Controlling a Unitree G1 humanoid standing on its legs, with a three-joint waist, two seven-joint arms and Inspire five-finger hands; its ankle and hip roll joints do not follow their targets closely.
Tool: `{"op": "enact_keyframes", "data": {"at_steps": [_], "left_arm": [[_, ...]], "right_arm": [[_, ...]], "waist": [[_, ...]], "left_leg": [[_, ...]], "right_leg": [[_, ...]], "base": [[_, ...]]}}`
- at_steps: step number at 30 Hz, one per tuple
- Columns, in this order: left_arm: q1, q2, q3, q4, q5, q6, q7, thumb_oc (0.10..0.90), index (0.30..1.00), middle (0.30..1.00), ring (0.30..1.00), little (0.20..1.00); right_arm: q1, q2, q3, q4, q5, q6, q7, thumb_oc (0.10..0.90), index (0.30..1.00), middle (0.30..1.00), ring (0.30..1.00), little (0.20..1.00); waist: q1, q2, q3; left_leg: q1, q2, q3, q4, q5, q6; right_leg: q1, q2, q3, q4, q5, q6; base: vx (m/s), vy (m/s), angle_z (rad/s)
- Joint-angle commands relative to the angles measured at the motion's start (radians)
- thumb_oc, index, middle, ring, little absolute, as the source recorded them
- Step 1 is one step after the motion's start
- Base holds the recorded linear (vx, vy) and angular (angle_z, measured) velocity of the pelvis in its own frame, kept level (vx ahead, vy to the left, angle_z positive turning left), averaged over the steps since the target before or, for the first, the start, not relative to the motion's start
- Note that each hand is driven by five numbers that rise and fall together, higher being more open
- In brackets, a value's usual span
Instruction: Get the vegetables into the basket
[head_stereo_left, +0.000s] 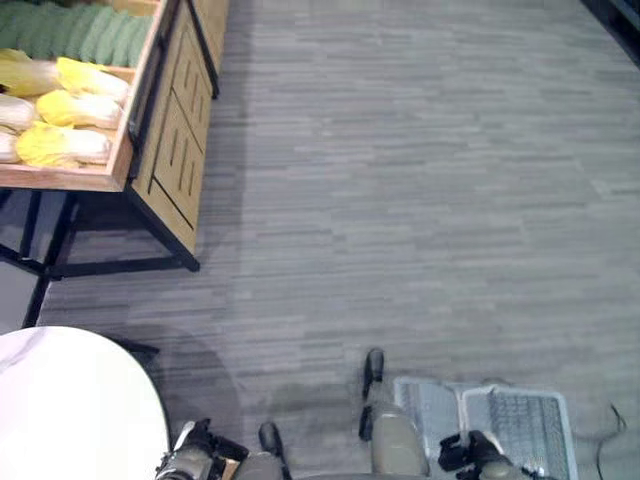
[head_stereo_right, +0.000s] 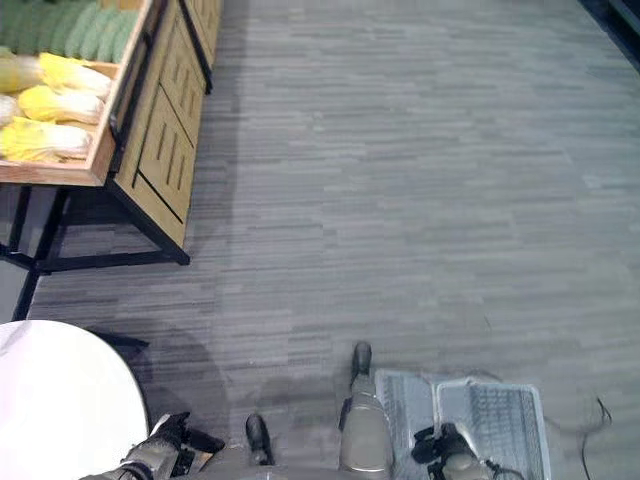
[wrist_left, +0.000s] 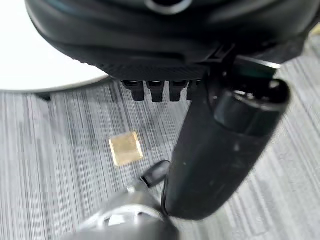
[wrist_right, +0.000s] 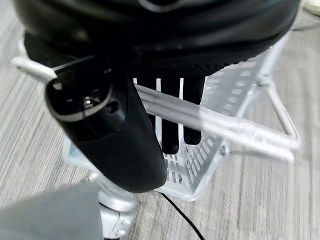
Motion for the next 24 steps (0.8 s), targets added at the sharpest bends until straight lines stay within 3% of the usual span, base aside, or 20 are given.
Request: {"op": "enact_keyframes", "data": {"at_steps": [1,5,10,13,15,17,20,21,22,24], "left_arm": [[-0.018,0.009,0.002,0.010,-0.010,0.007,0.021,0.900,1.000,1.000,1.000,1.000],[-0.027,-0.001,-0.013,0.003,-0.010,0.011,0.020,0.900,1.000,1.000,1.000,1.000],[-0.025,-0.005,-0.012,0.001,-0.015,0.010,0.023,0.900,1.000,1.000,1.000,1.000],[-0.023,-0.008,-0.002,0.004,-0.030,0.012,0.022,0.900,1.000,1.000,1.000,1.000],[-0.026,-0.007,0.005,0.006,-0.046,0.015,0.027,0.900,1.000,1.000,1.000,1.000],[-0.027,-0.006,0.013,0.003,-0.062,0.018,0.030,0.900,1.000,1.000,1.000,1.000],[-0.028,-0.008,0.011,-0.005,-0.073,0.015,0.024,0.900,1.000,1.000,1.000,1.000],[-0.023,-0.013,0.007,-0.006,-0.074,0.009,0.028,0.900,1.000,1.000,1.000,1.000],[-0.024,-0.015,0.002,-0.010,-0.080,0.003,0.031,0.900,1.000,1.000,1.000,1.000],[-0.012,-0.009,0.004,-0.006,-0.086,0.000,0.035,0.900,1.000,1.000,1.000,1.000]], "right_arm": [[-0.016,-0.024,0.031,-0.033,0.015,-0.030,-0.020,0.400,0.300,0.300,0.300,0.300],[-0.012,-0.039,0.033,-0.029,0.020,-0.030,-0.022,0.400,0.300,0.300,0.300,0.300],[-0.014,-0.045,0.045,-0.023,0.015,-0.030,-0.011,0.400,0.300,0.300,0.300,0.300],[-0.013,-0.050,0.052,-0.019,0.011,-0.030,-0.007,0.400,0.300,0.300,0.300,0.300],[-0.009,-0.051,0.056,-0.019,0.008,-0.031,-0.008,0.400,0.300,0.300,0.300,0.300],[-0.005,-0.056,0.059,-0.024,0.012,-0.028,-0.008,0.400,0.300,0.300,0.300,0.300],[-0.008,-0.060,0.054,-0.018,0.017,-0.023,-0.013,0.400,0.300,0.300,0.300,0.300],[-0.005,-0.064,0.061,-0.021,0.003,-0.024,-0.016,0.400,0.300,0.300,0.300,0.300],[-0.015,-0.068,0.065,-0.026,0.002,-0.027,-0.021,0.400,0.300,0.300,0.300,0.300],[-0.036,-0.061,0.079,-0.024,-0.002,-0.028,-0.020,0.400,0.300,0.300,0.300,0.300]], "waist": [[-0.018,-0.015,0.002],[-0.025,0.007,-0.003],[-0.026,0.035,-0.018],[-0.019,0.041,-0.003],[-0.006,0.024,0.017],[0.009,-0.003,0.048],[0.037,-0.018,0.046],[0.076,0.004,0.033],[0.103,0.005,0.032],[0.122,-0.001,0.019]], "left_leg": [[0.039,-0.043,-0.045,0.039,-0.042,-0.037],[0.014,-0.016,-0.063,0.071,-0.012,-0.060],[0.009,0.016,-0.083,0.084,0.069,-0.090],[-0.031,0.029,-0.120,0.212,0.144,-0.102],[-0.101,0.025,-0.151,0.340,0.194,-0.100],[-0.169,-0.007,-0.150,0.445,0.168,-0.078],[-0.270,-0.074,-0.147,0.316,0.061,-0.032],[-0.351,-0.055,-0.186,0.105,0.179,-0.041],[-0.394,-0.051,-0.243,0.030,0.234,-0.056],[-0.379,-0.041,-0.244,0.046,0.227,-0.053]], "right_leg": [[0.001,-0.047,0.005,0.035,-0.008,0.092],[0.026,-0.021,-0.019,0.023,-0.042,0.066],[0.054,0.029,-0.025,-0.004,-0.077,0.033],[0.100,0.064,-0.020,-0.013,-0.115,-0.003],[0.135,0.070,-0.010,-0.017,-0.137,-0.028],[0.178,0.071,0.005,-0.011,-0.169,-0.048],[0.221,0.054,0.030,-0.029,-0.184,-0.018],[0.259,0.070,0.057,-0.043,-0.209,-0.002],[0.299,0.071,0.096,-0.052,-0.236,0.004],[0.345,0.067,0.157,-0.046,-0.282,0.016]], "base": [[0.15,-0.134,0.07],[0.11,-0.158,0.41],[0.13,-0.145,0.10],[0.12,-0.189,-0.01],[0.10,-0.242,0.07],[0.18,-0.228,0.00],[0.31,-0.007,-0.10],[0.59,0.215,-0.47],[0.59,0.241,-0.55],[0.38,0.246,-1.33]]}}
